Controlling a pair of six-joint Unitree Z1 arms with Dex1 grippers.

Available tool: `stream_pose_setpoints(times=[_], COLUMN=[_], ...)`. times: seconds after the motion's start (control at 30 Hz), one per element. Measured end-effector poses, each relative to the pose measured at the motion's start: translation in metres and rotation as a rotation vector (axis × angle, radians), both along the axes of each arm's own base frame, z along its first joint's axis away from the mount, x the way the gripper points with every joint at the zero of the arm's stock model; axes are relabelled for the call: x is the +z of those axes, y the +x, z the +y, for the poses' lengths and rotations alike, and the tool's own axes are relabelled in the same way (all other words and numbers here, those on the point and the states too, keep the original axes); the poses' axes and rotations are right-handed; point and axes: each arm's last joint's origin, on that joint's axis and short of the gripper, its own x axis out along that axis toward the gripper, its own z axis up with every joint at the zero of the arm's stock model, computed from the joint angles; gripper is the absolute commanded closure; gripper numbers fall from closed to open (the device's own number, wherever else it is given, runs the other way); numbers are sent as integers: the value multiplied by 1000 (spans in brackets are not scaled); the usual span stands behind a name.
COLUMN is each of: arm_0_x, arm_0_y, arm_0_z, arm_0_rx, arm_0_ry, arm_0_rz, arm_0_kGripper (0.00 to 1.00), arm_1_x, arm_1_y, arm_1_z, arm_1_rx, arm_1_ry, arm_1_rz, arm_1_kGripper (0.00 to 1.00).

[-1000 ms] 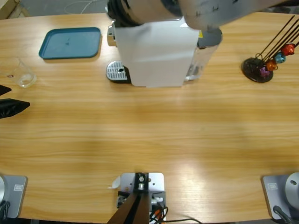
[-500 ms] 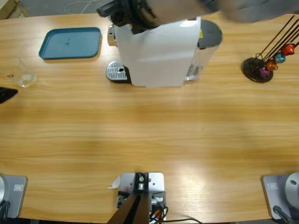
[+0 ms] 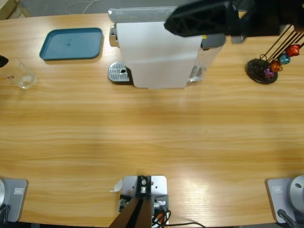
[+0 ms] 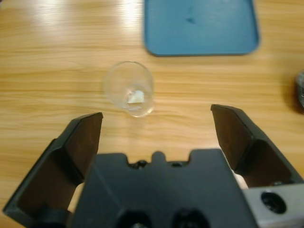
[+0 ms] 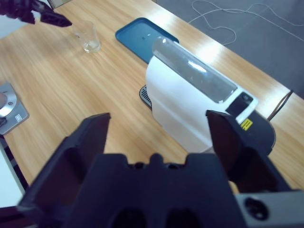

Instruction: Pour coffee

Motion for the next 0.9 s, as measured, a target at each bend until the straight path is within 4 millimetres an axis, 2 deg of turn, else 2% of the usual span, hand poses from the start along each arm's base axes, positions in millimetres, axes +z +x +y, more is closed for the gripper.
stream_pose_setpoints(times=[0.33,0.9], arm_0_x=[-46,-86], arm_0_y=[31,62], arm_0_z=[15,14], arm_0_rx=[131,145], arm_0_ry=[22,35], arm_0_rz=[-6,21], arm_0_kGripper=[0,11], arm_1_x=[-10,-26], arm_1_y=[0,6], arm_1_z=[0,11], arm_1_rx=[-13,-31], arm_1_ry=[-13,-42], arm_1_rz=[31,77], arm_1_kGripper=[0,0])
